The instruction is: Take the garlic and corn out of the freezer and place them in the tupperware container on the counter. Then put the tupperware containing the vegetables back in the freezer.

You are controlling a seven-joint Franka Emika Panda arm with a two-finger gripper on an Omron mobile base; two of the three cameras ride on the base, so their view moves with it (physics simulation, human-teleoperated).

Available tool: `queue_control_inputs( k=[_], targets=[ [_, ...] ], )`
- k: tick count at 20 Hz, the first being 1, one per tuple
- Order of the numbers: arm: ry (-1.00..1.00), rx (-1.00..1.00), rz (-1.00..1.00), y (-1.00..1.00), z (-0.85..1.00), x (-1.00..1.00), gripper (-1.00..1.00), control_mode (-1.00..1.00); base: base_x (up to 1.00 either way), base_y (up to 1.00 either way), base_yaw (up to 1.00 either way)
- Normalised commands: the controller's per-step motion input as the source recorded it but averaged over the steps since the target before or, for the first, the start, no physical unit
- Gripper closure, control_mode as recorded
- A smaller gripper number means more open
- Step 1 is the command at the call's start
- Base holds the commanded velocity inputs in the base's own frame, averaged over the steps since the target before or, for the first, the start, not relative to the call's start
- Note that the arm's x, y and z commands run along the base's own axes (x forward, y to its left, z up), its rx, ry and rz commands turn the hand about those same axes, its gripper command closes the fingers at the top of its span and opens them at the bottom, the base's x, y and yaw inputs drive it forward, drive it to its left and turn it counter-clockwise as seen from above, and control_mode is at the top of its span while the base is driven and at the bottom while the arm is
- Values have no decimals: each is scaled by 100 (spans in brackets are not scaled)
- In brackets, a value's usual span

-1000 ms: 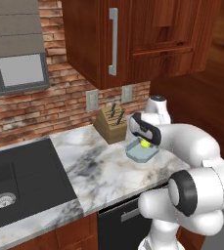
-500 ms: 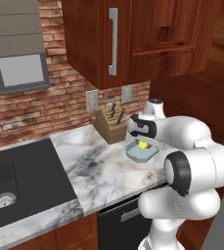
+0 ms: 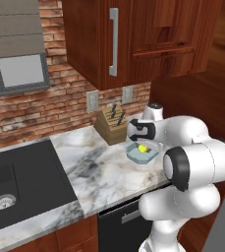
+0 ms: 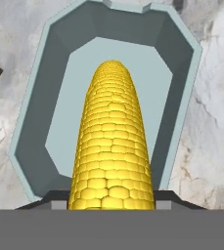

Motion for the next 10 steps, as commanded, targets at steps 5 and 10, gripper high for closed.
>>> queue_control_inputs(
  k=[5,10],
  targets=[
    [0,1,0,0,-8,8,100,-100,0,0,0],
    [1,1,0,0,-2,1,-100,-100,0,0,0]
  ],
)
